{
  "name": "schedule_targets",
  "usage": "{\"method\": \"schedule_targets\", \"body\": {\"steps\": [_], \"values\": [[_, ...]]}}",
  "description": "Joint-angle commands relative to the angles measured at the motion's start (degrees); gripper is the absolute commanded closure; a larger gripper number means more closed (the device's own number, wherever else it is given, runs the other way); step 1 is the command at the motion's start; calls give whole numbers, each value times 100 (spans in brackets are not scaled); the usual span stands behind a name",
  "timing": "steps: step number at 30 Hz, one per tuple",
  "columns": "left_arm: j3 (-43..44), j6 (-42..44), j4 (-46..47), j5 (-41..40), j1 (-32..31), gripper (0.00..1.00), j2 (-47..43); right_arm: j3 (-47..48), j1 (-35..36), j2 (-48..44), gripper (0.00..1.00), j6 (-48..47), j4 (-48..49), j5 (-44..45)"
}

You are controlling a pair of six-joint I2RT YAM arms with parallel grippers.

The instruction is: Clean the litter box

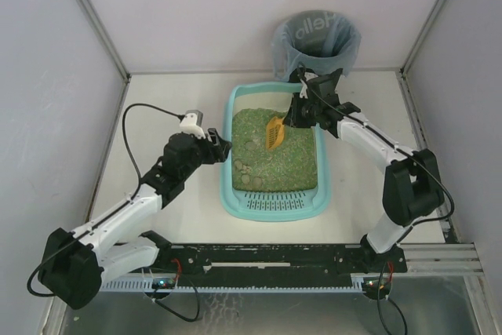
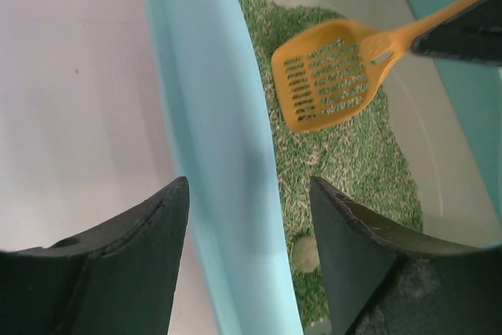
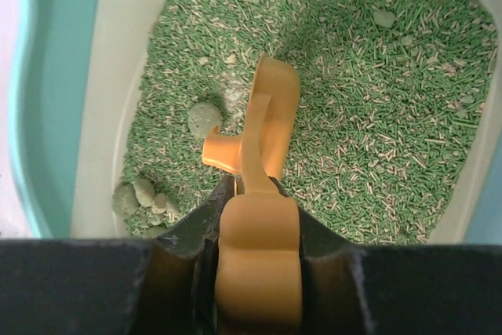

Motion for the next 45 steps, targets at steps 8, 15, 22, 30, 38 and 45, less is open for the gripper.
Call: {"method": "schedule_targets", "body": {"steps": [8, 15, 22, 30, 38, 45], "values": [[422, 569, 1034, 256, -33, 33, 858, 359, 3, 620, 100, 220, 115, -142], [655, 744, 1173, 691, -28, 38, 1299, 457, -6, 840, 100, 188, -344, -359], [598, 663, 1324, 1102, -43, 47, 1604, 167, 112, 935, 100, 247, -287, -1112], [560, 693, 1409, 1070, -96, 48, 1684, -751, 570, 891, 100, 1417, 1336, -1912], [525, 754, 1383, 843, -190, 48, 1626, -1573, 642, 731, 100, 2317, 3061, -1989], [379, 612, 1412, 151, -237, 47, 1327, -2330, 299, 30, 100, 2816, 3944, -1688]]}}
